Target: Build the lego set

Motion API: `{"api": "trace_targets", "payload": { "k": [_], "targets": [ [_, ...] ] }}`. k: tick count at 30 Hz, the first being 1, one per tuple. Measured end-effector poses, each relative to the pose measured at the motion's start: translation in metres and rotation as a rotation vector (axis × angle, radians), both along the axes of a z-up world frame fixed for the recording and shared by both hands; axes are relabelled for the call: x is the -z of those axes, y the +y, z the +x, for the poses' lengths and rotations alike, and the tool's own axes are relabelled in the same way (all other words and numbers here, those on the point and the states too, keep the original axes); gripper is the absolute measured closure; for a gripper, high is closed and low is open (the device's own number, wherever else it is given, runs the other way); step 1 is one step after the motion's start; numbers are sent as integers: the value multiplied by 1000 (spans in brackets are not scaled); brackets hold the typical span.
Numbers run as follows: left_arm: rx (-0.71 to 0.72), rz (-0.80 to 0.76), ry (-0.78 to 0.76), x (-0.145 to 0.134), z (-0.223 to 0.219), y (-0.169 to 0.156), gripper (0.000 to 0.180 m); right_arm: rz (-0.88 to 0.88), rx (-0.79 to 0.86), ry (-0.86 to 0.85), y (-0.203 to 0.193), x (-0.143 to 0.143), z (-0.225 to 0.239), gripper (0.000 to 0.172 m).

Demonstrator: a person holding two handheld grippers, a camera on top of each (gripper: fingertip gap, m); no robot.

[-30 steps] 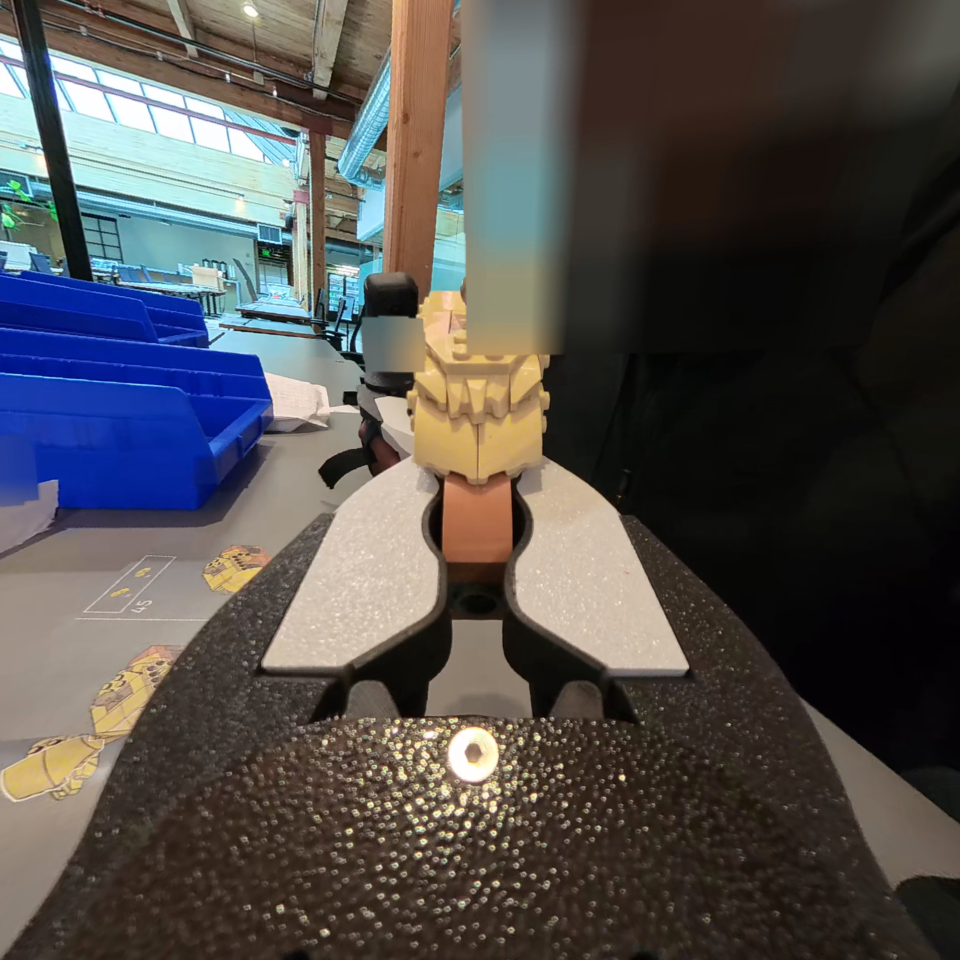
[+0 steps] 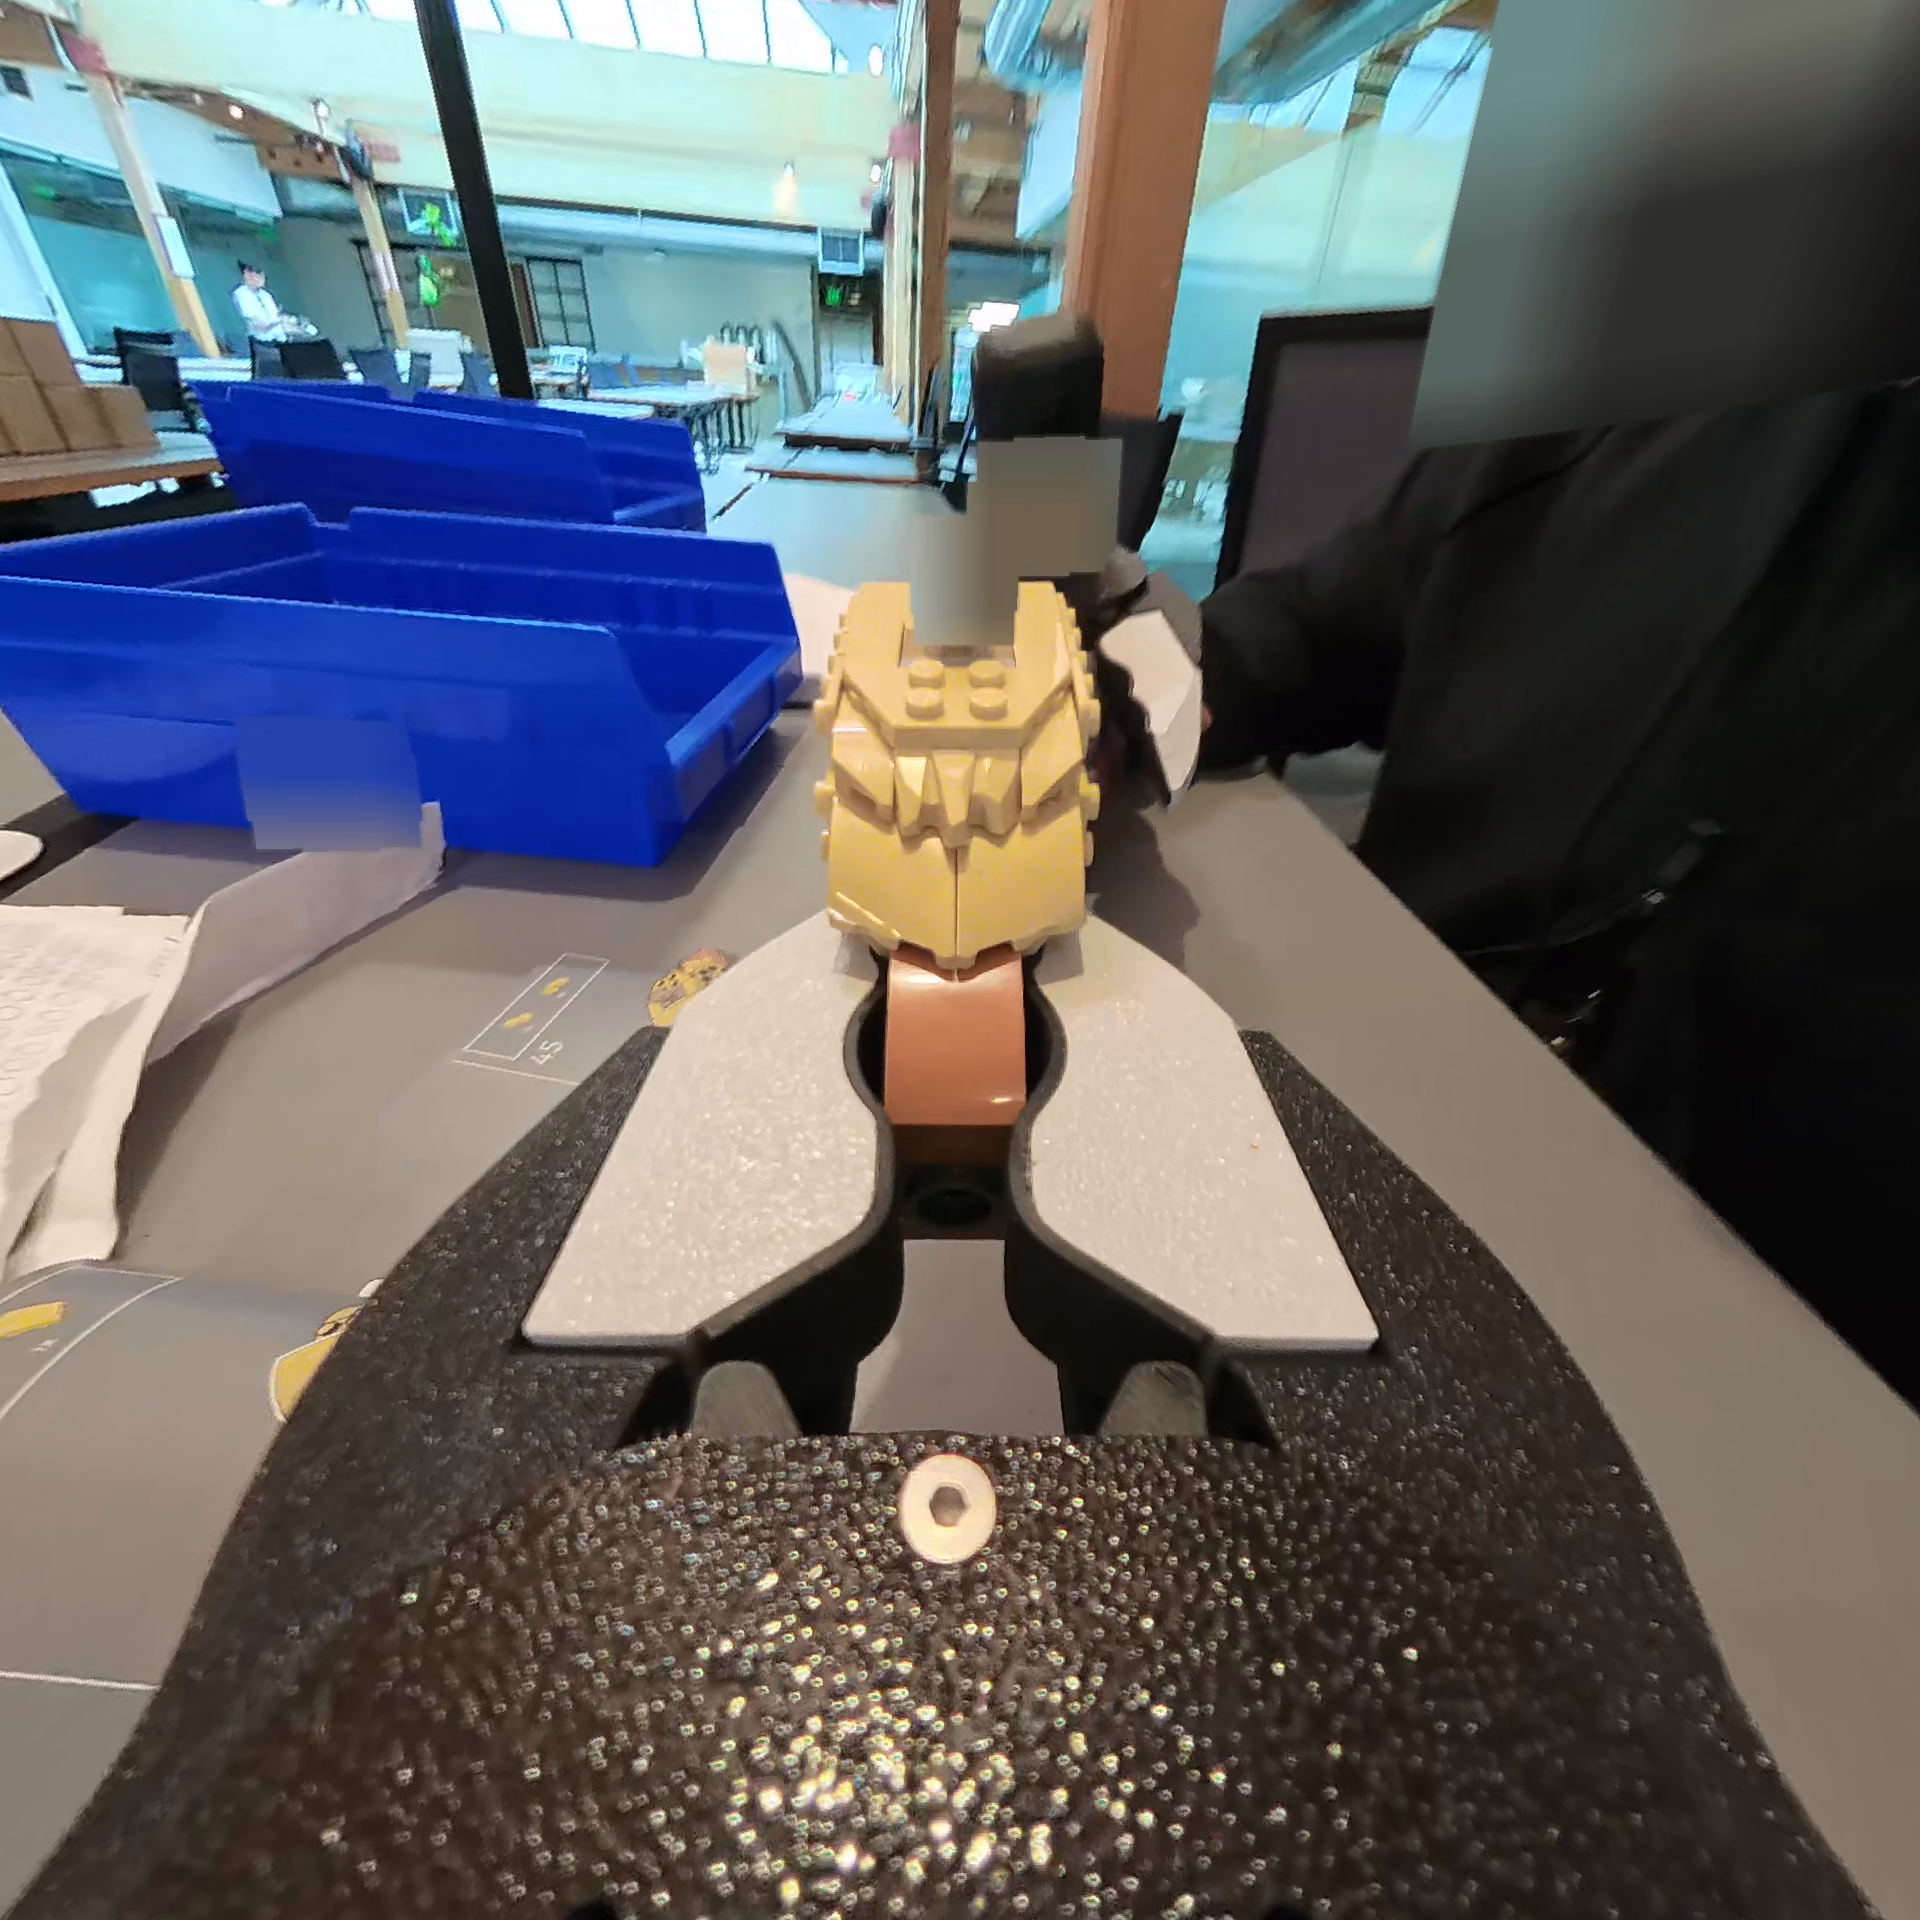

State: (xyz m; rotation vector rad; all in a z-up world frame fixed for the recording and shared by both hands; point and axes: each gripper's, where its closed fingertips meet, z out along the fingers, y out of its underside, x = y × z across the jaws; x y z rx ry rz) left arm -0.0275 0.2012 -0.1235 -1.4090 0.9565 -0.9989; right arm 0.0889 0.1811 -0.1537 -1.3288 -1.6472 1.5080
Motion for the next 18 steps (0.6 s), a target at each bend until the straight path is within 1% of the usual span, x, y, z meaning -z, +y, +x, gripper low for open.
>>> {"api": "trace_targets", "payload": {
  "k": [7,13,16,18],
  "targets": [
    [-1,10,82,9,6,-3,163,9,4,2,0,0,0,148],
    [42,-12,327,43,17,-15,163,-8,-3,4,0,-1,1,148],
    [81,-14,409,54,22,-22,163,-22,-8,4,0,-1,2,148],
    [100,-20,437,59,24,-25,163,-36,-9,2,1,-2,2,148]
  ]
}}
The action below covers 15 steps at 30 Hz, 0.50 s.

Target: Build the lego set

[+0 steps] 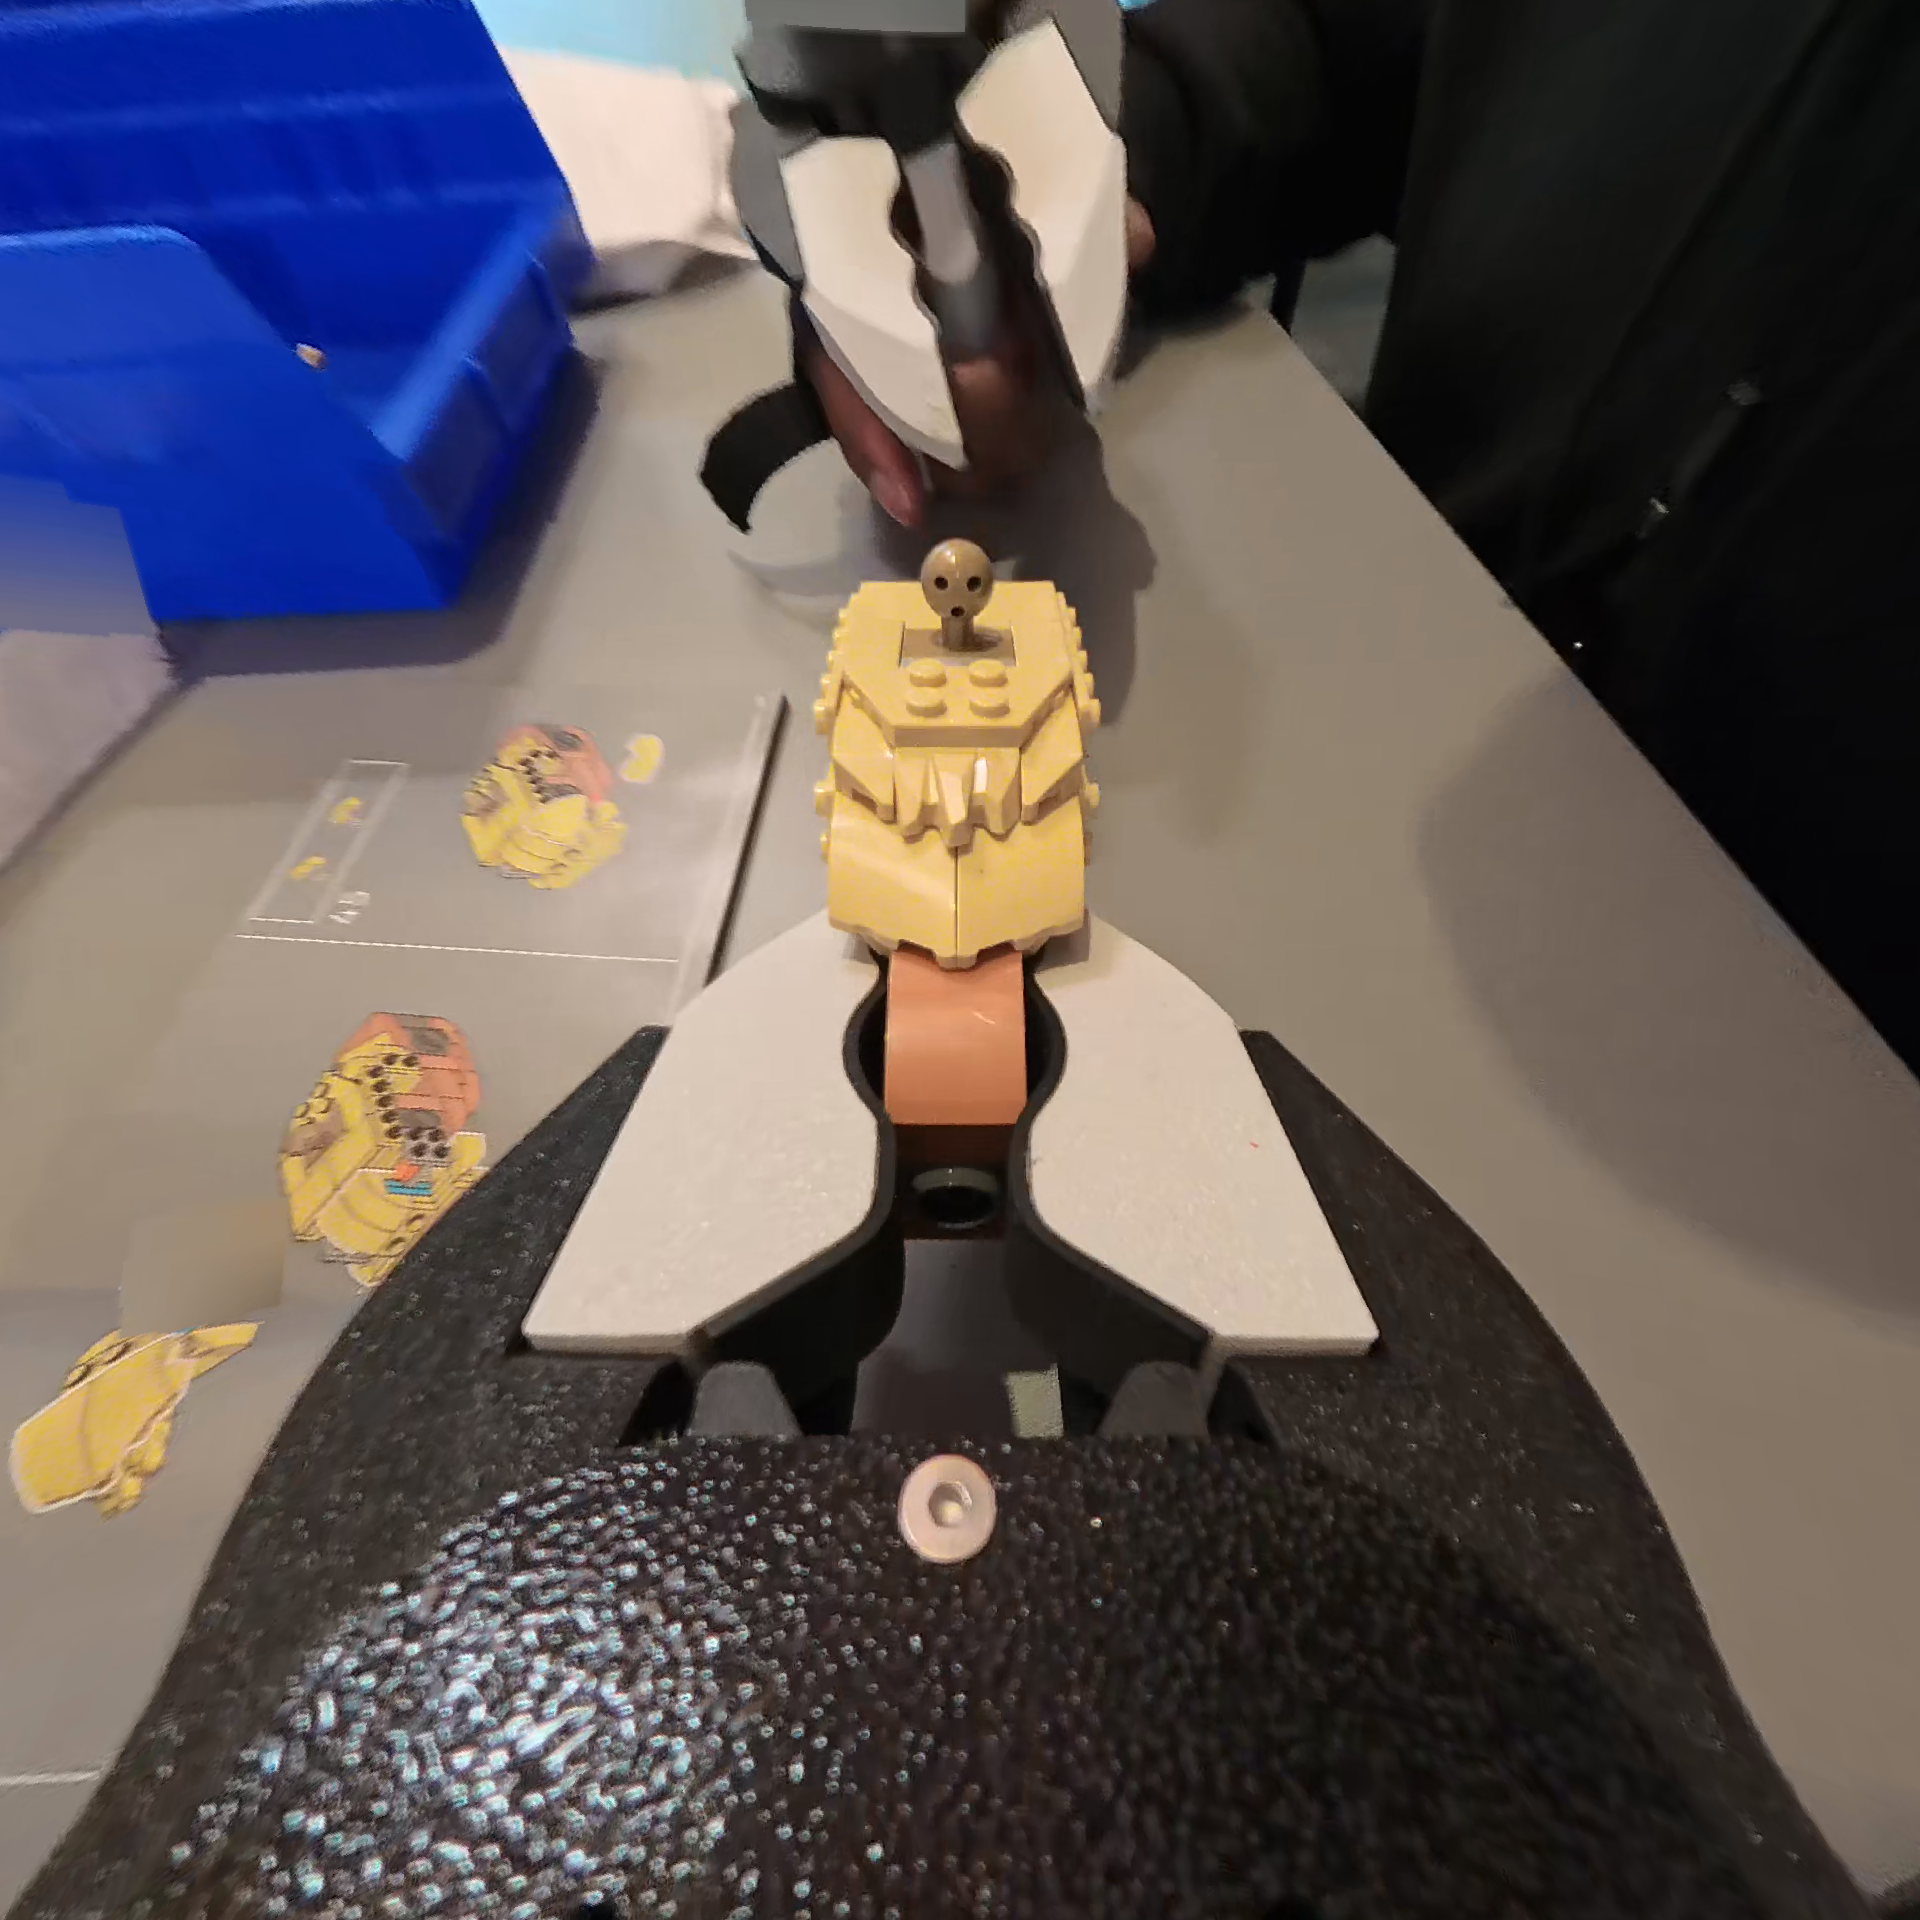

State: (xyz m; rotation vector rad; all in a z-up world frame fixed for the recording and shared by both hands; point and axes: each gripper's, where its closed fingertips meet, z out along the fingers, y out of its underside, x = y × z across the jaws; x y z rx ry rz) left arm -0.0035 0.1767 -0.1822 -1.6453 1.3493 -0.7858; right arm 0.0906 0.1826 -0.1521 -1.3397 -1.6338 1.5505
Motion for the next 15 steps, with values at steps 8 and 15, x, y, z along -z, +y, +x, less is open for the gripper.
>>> {"api": "trace_targets", "payload": {
  "k": [8,15],
  "targets": [
    [17,-17,-25,-3,-1,-2,163,-35,-6,-3,2,-1,0,148],
    [13,-15,-9,-1,0,-2,163,-31,-5,-2,2,-1,0,148]
  ]
}}
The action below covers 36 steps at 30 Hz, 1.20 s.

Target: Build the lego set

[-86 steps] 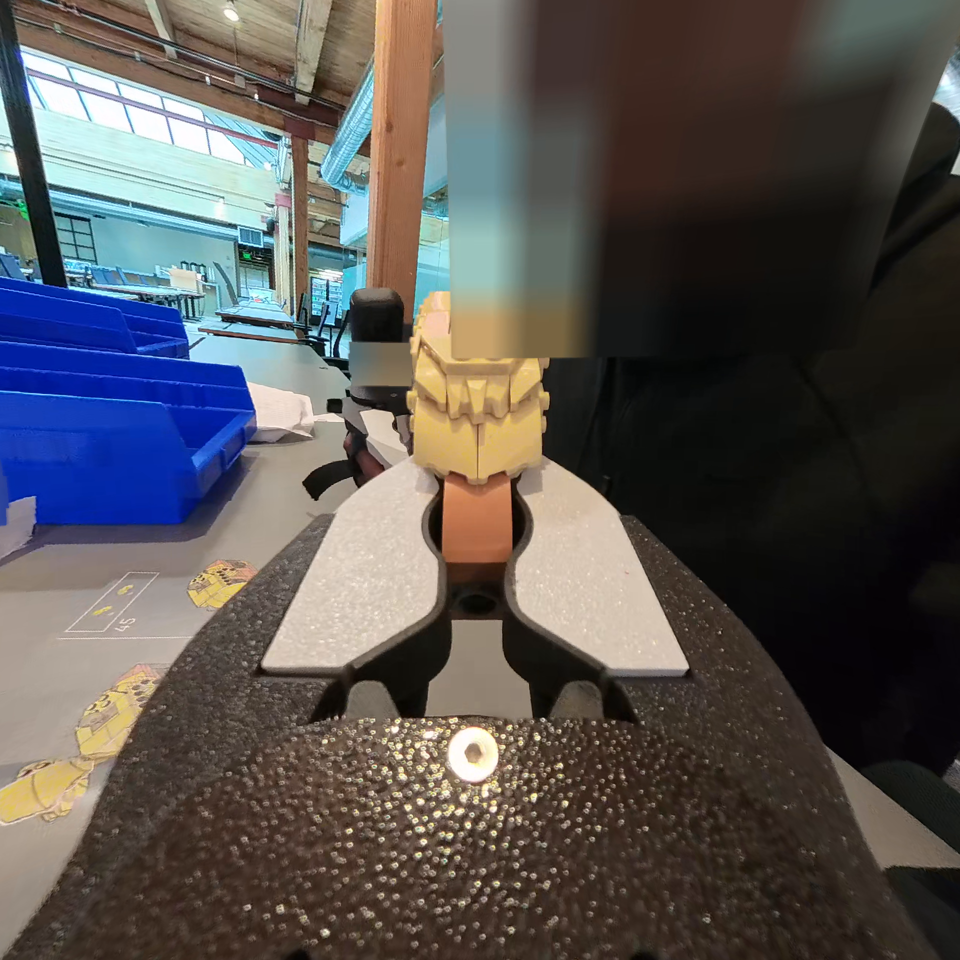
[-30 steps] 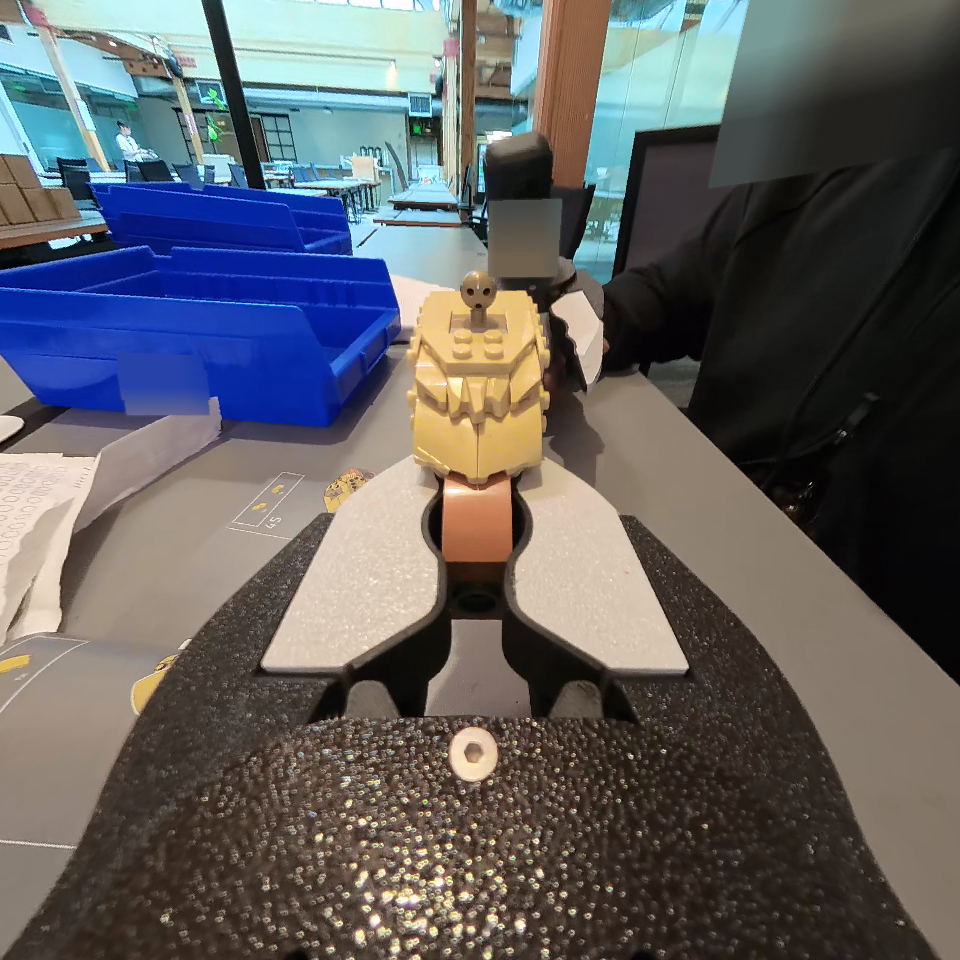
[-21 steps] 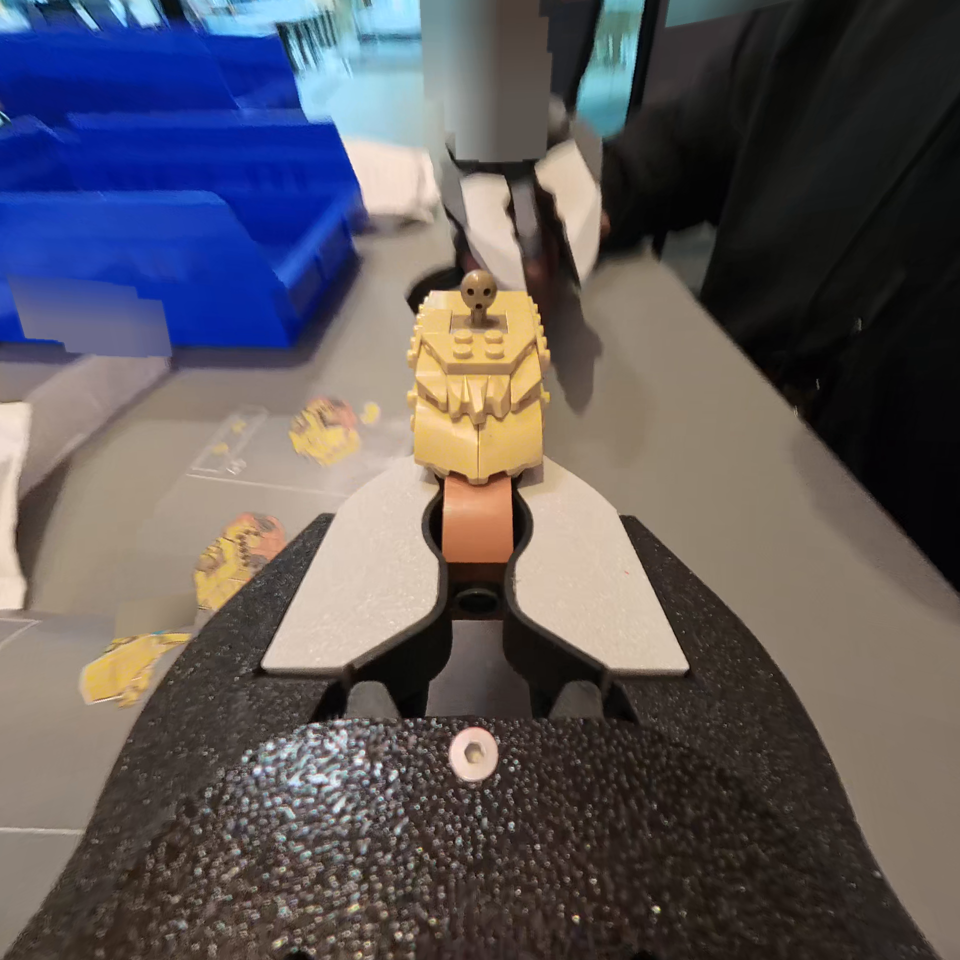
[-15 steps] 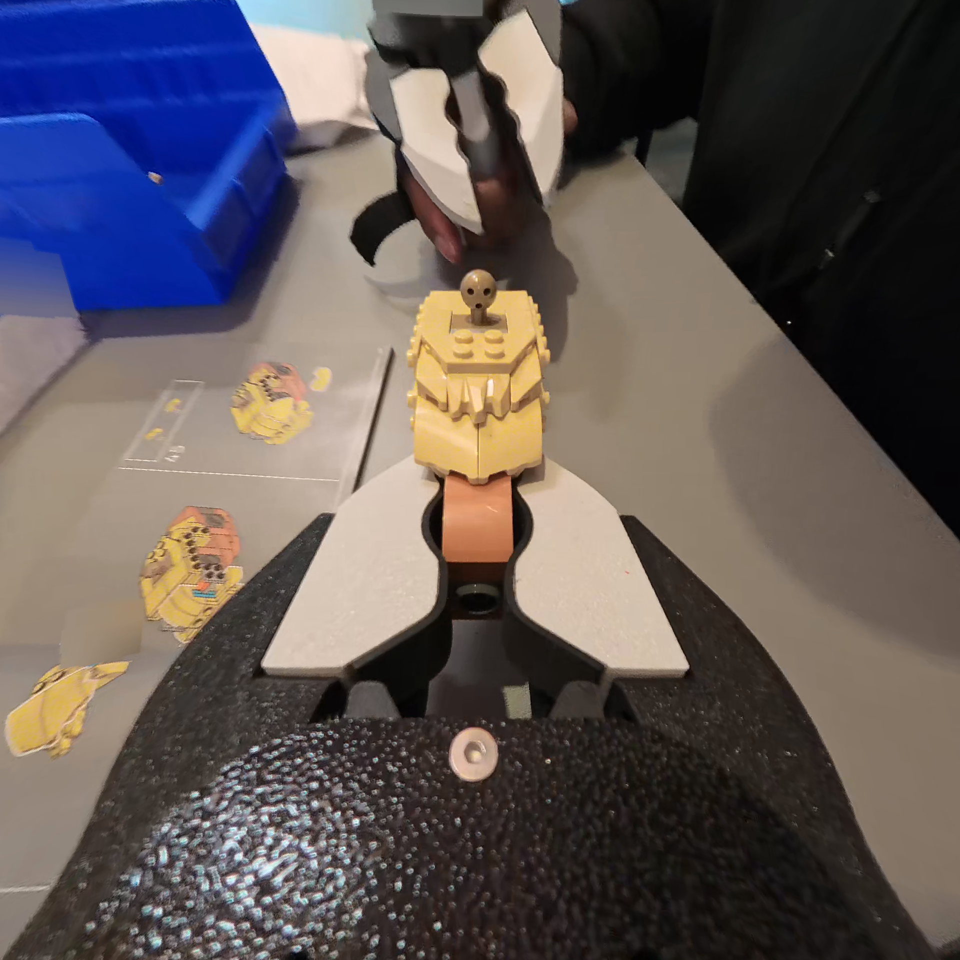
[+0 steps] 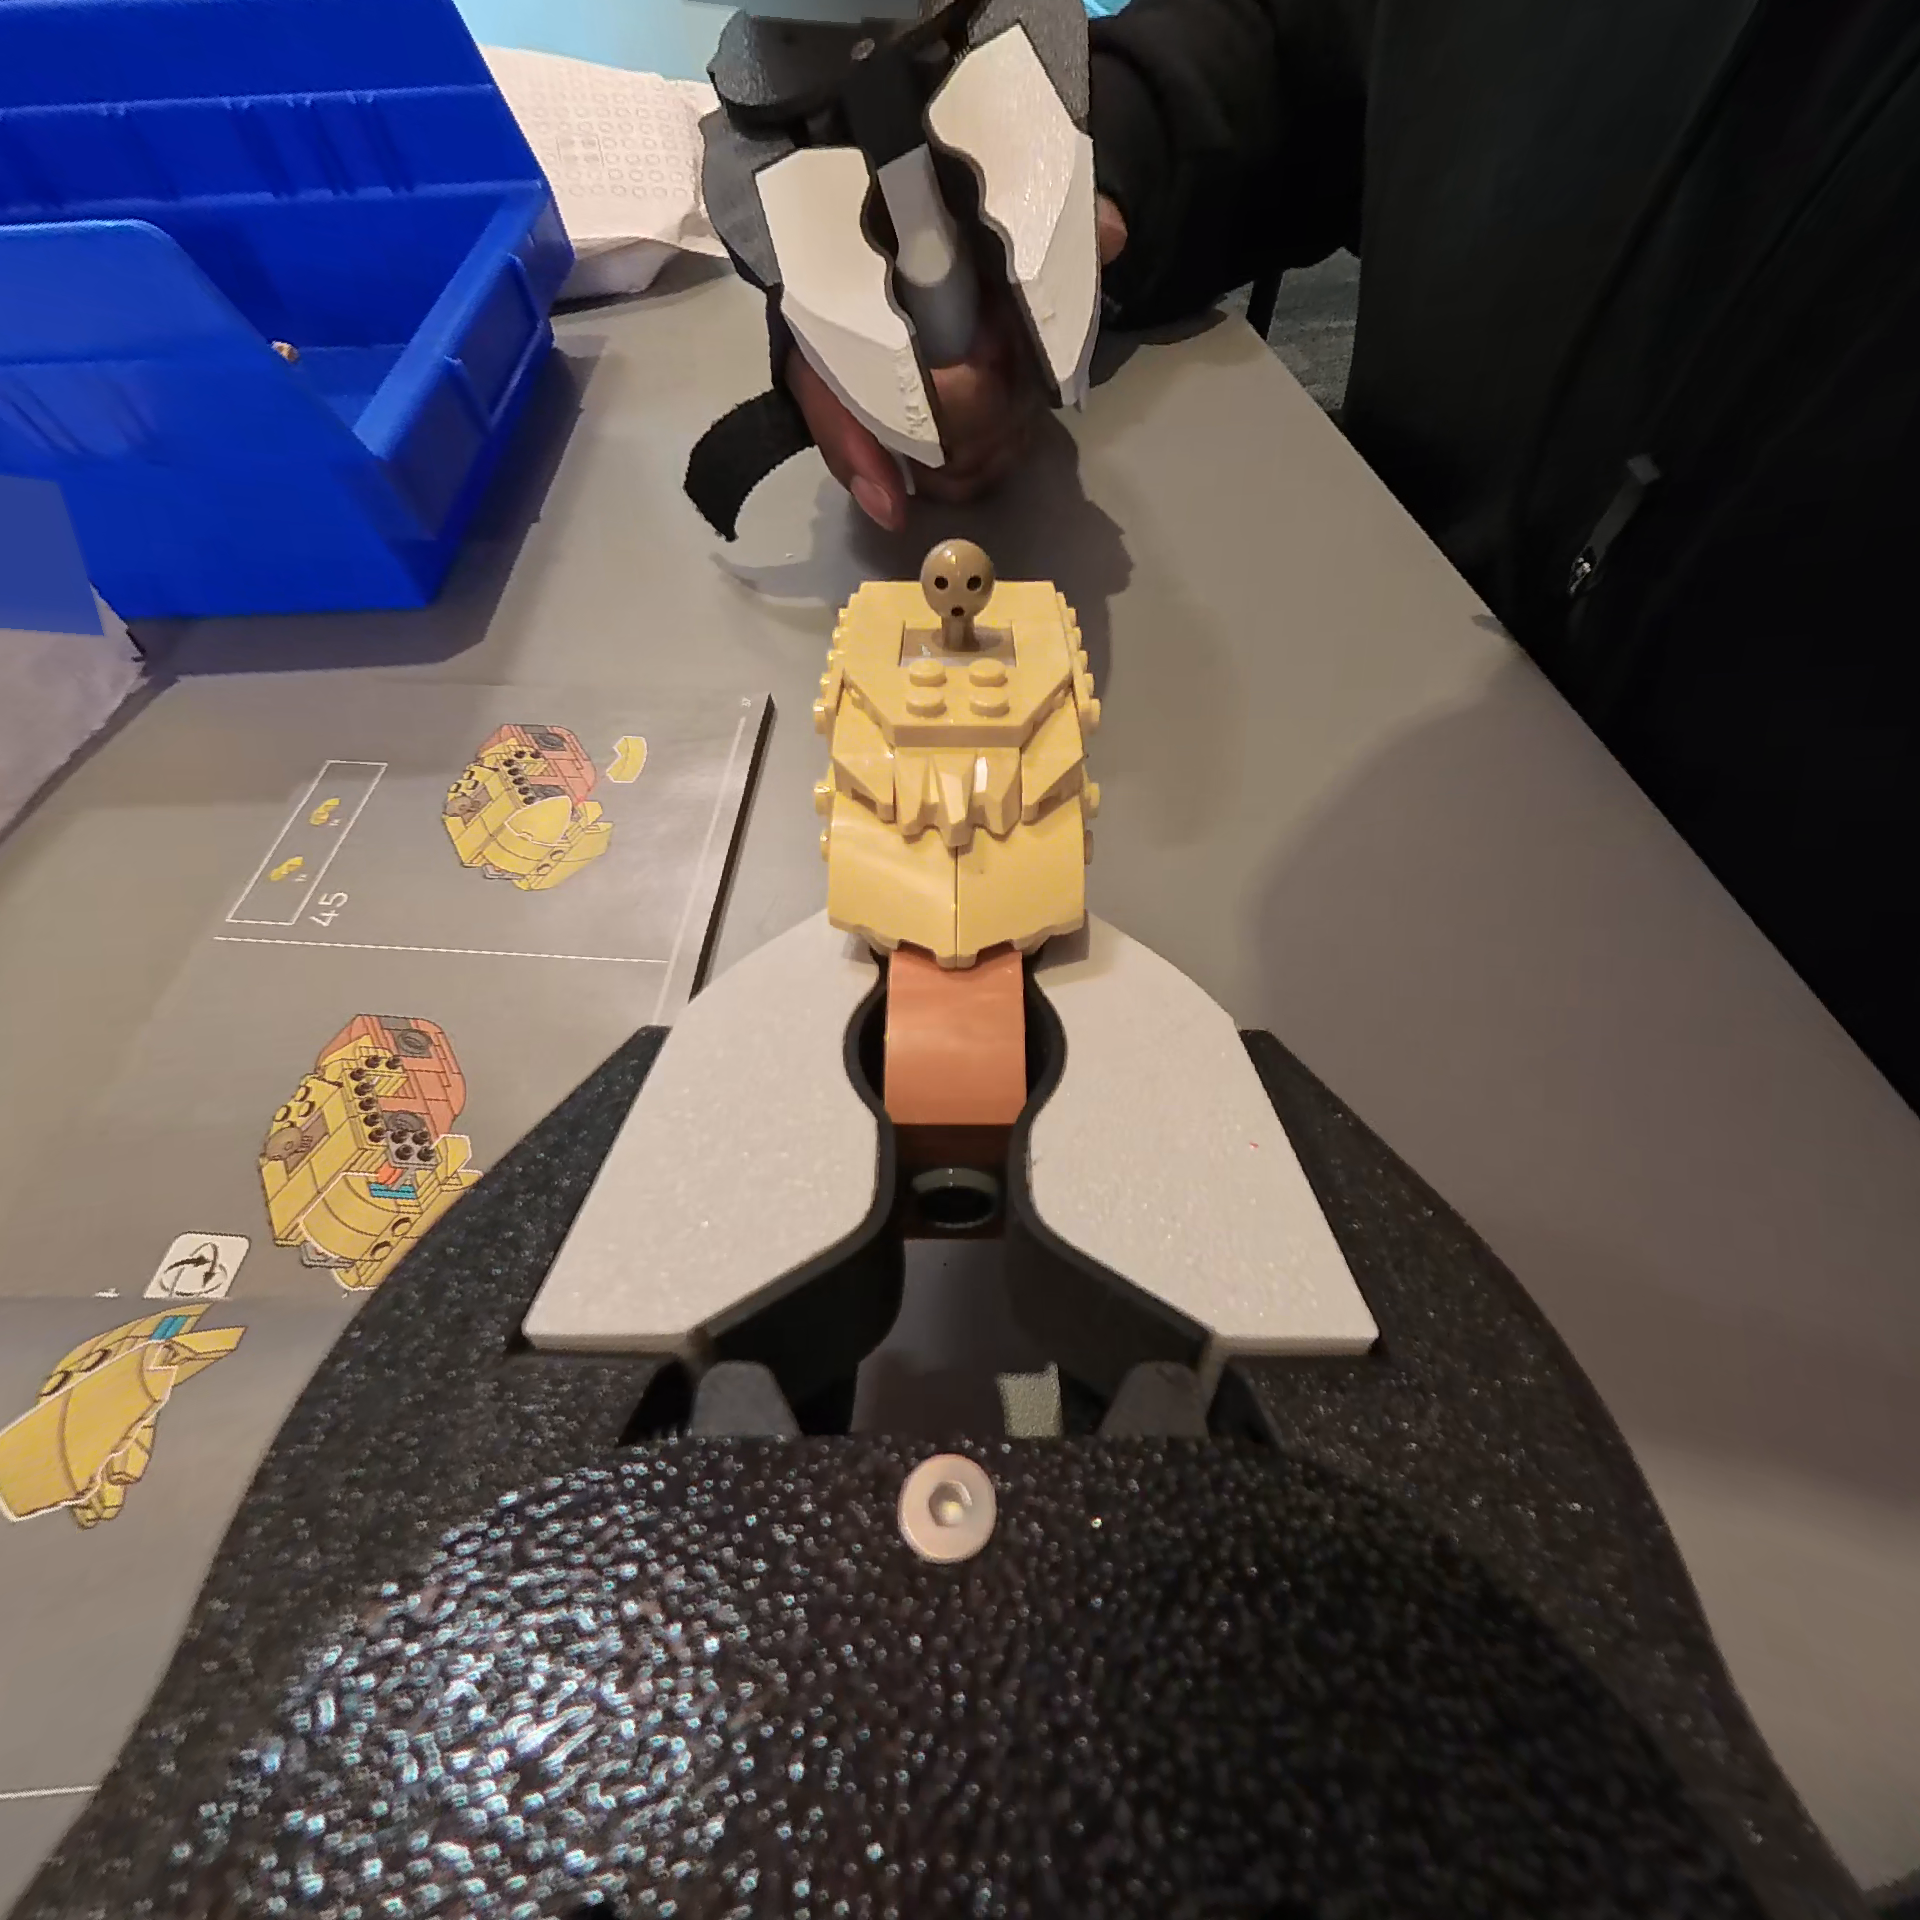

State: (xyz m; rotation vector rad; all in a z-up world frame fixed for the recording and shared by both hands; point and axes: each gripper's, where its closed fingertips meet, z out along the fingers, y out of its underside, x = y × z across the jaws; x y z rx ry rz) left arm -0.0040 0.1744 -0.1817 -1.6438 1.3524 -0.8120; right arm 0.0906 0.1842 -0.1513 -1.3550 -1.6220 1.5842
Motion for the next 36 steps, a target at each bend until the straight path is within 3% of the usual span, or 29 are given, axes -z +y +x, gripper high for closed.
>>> {"api": "trace_targets", "payload": {
  "k": [36],
  "targets": [
    [-1,1,6,2,0,0,163,13,-4,-4,-1,1,0,148]
  ]
}}
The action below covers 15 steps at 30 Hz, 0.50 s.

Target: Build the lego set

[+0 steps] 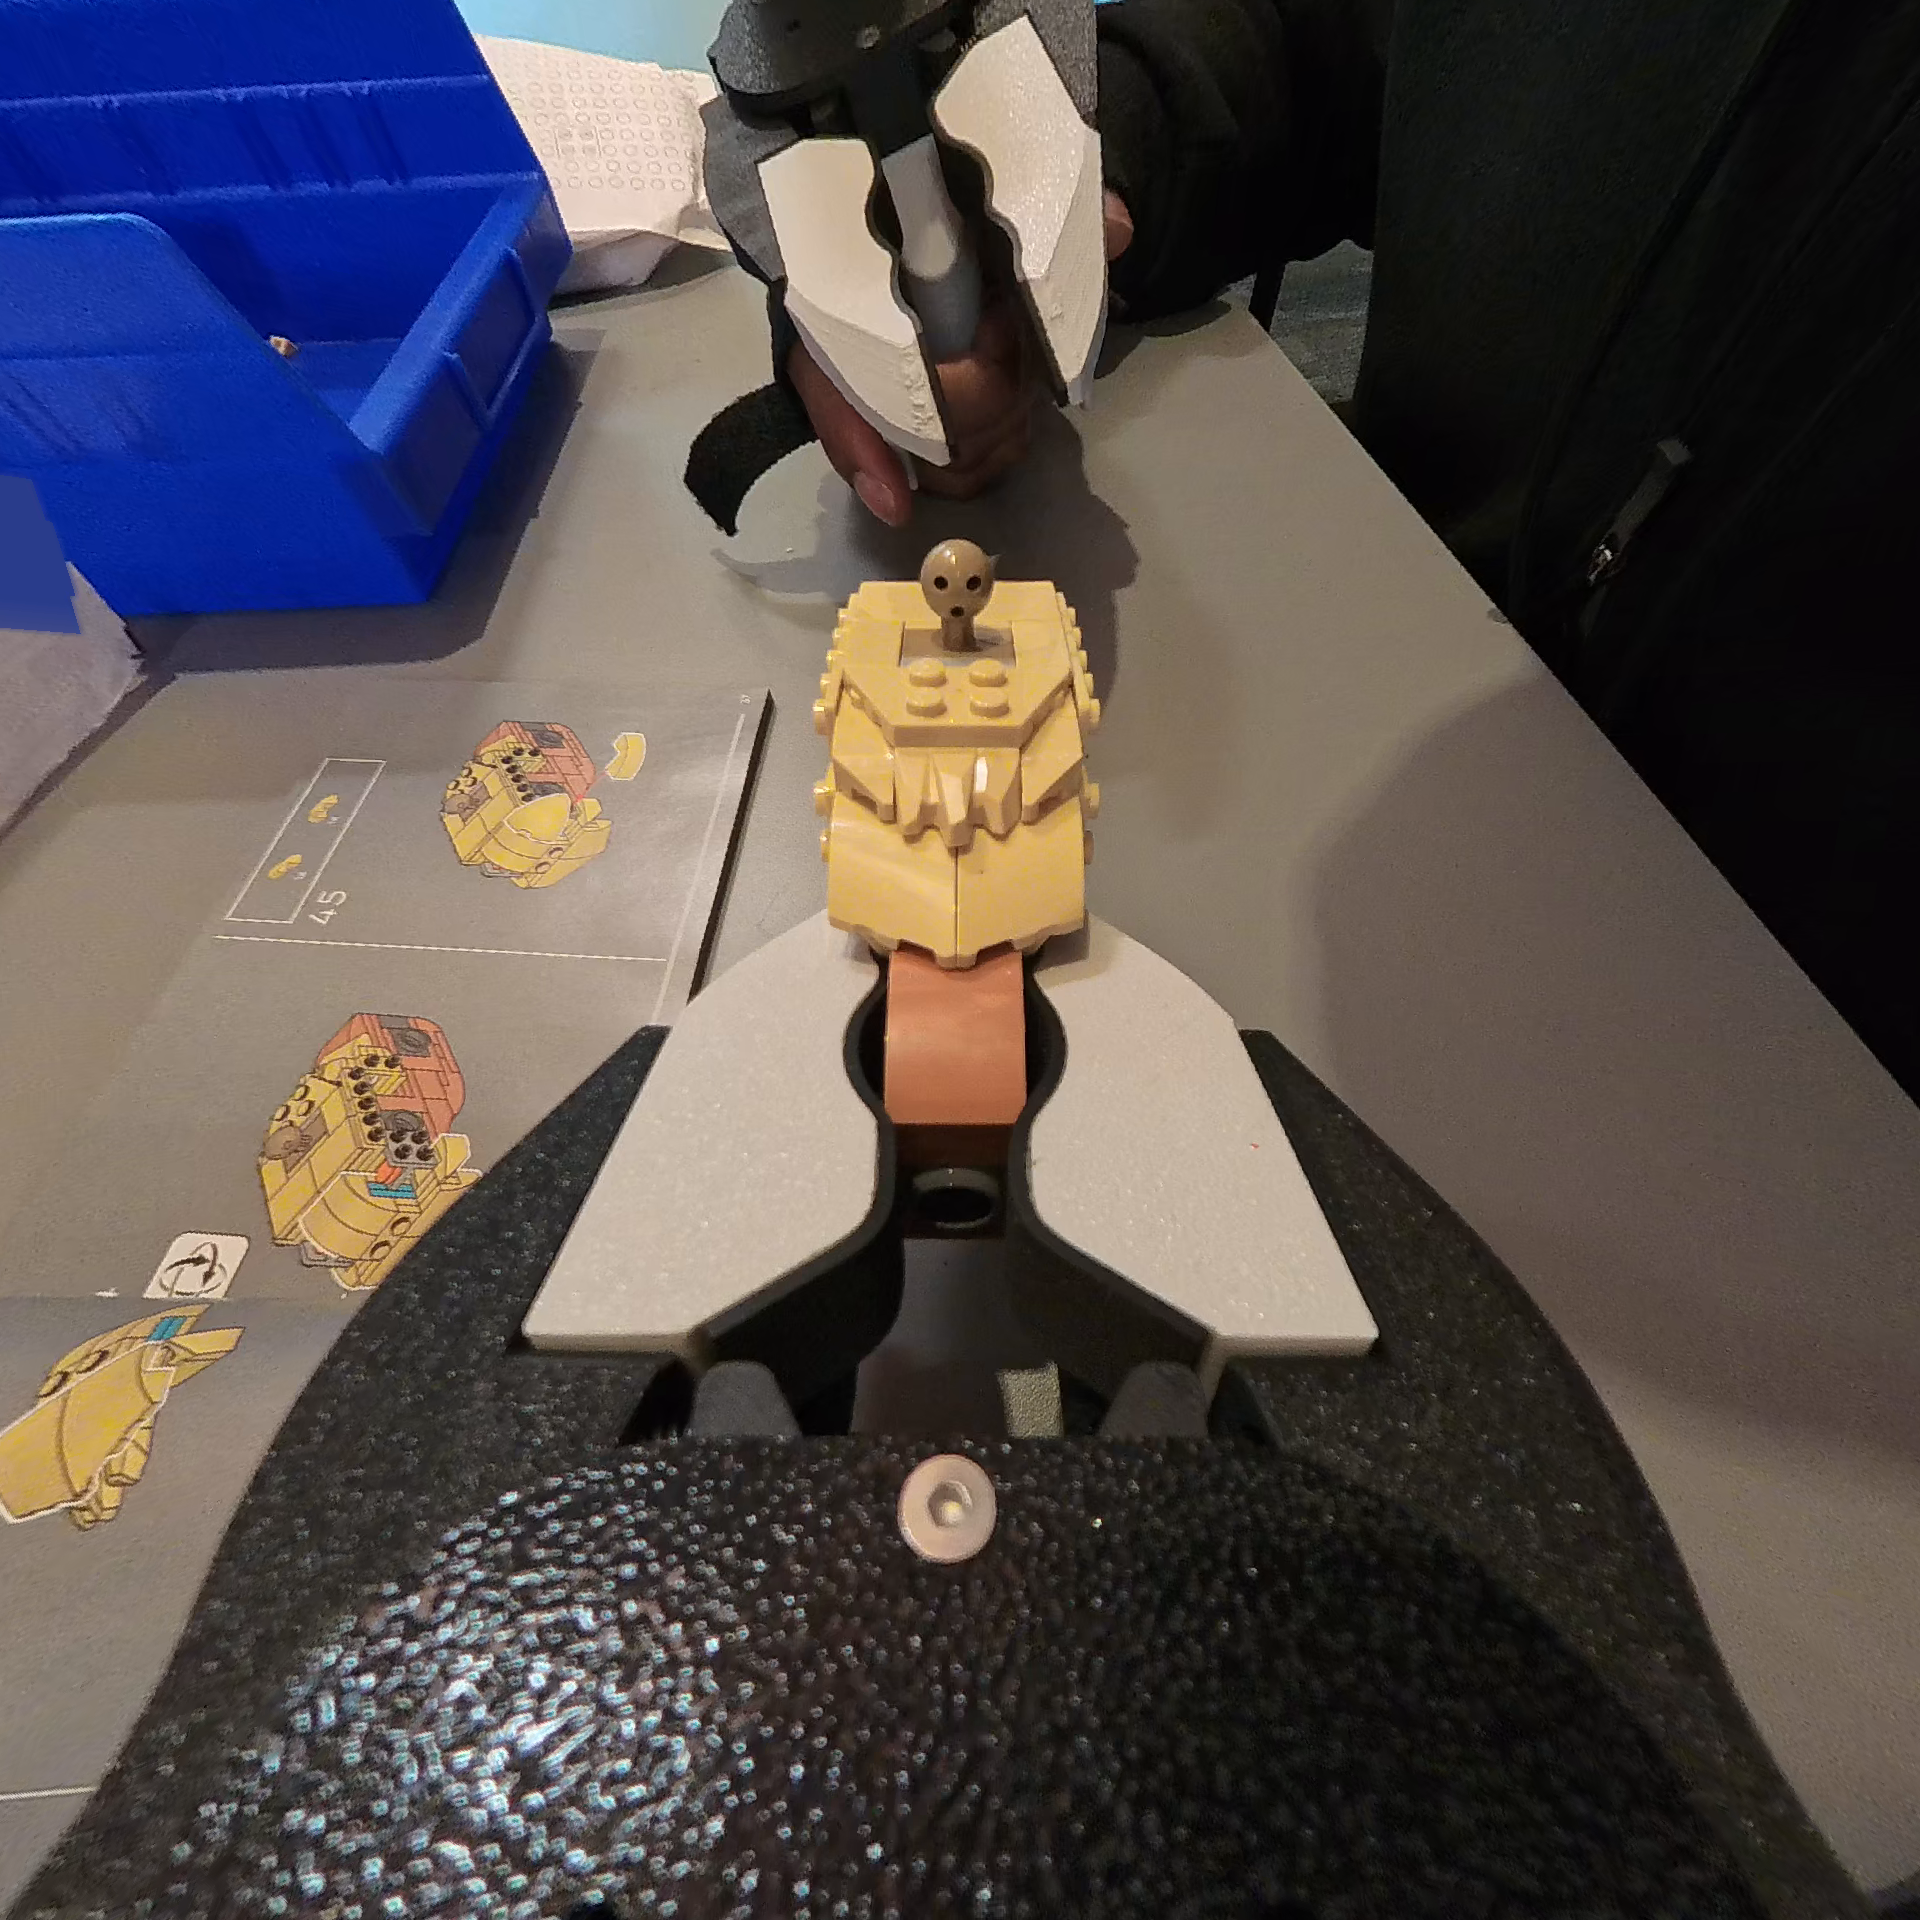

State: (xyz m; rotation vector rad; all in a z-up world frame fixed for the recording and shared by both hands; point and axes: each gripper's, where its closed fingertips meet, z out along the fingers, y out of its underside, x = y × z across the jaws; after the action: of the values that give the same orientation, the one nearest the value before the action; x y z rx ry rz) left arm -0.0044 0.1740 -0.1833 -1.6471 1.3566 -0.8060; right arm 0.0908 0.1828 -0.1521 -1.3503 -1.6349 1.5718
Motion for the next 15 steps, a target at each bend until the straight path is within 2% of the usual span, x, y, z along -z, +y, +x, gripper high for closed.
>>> {"api": "trace_targets", "payload": {
  "k": [15],
  "targets": [
    [-1,0,2,0,0,0,163,5,-2,-1,-2,1,0,148]
  ]
}}
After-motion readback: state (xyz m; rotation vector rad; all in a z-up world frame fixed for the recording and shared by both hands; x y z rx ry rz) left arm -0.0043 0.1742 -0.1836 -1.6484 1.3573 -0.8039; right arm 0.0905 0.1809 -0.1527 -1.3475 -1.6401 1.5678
